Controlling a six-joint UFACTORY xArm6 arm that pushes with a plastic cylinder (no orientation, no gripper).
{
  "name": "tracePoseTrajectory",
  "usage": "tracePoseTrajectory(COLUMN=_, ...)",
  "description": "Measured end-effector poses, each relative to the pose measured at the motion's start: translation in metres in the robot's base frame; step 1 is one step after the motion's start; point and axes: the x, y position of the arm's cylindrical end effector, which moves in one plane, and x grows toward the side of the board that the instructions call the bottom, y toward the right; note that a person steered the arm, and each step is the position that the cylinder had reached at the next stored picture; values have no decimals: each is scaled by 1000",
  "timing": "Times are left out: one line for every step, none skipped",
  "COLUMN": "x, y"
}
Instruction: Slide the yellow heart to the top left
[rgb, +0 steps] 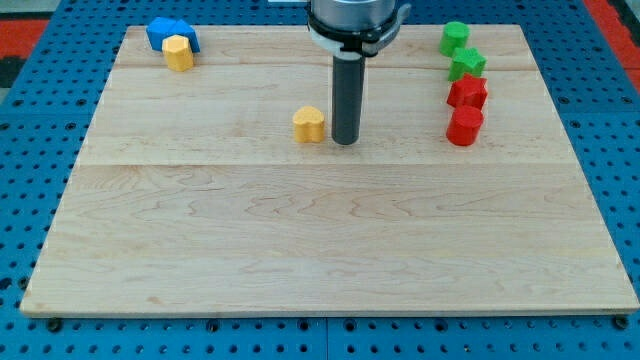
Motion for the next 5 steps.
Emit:
tracePoseTrajectory(x=-38, y=-45)
tracePoseTrajectory(x=-44, y=-91)
tracePoseTrajectory(x=-25, y=-37)
tracePoseTrajectory(x=-4, y=6)
tracePoseTrajectory(x=11, y=-29)
